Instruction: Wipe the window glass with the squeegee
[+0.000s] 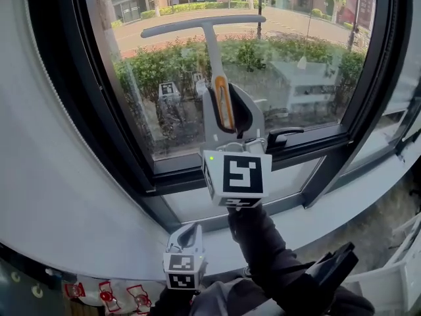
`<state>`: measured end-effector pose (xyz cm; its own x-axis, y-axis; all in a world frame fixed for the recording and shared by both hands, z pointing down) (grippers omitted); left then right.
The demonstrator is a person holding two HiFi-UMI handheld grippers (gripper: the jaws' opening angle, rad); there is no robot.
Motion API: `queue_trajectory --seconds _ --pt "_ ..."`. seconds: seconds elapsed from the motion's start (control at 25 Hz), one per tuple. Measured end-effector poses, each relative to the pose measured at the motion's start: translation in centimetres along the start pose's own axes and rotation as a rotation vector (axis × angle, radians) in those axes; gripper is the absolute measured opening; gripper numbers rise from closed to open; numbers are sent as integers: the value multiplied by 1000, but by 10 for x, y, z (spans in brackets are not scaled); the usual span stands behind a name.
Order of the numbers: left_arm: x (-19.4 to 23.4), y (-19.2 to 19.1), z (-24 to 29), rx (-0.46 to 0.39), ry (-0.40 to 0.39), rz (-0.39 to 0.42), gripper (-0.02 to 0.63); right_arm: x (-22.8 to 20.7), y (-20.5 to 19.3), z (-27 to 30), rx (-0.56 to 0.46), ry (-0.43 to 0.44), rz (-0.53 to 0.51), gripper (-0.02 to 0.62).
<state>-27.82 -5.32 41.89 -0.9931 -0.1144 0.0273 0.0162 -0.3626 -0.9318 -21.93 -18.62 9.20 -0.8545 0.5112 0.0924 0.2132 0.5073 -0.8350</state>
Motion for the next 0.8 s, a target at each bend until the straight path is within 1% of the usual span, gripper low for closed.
queue_trajectory --seconds 0.32,0.8 --pt "1 -2 -3 0 -1 -2 0 4 -5 -2 6 -7 -25 130" --pt "4 -7 -8 10 3 0 0 14 -31 -20 45 3 -36 130"
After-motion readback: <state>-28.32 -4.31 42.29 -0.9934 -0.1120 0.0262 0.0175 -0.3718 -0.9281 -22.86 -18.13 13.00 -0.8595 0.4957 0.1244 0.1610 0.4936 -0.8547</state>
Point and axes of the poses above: the fingertips, and each gripper's own axes: z forward along the fingers, x to its left, y out of its top, the point moved 2 cm from there along -z, backward along the fingers, and after that the axes turned 2 degrees about -x, right-handed, at the moved point
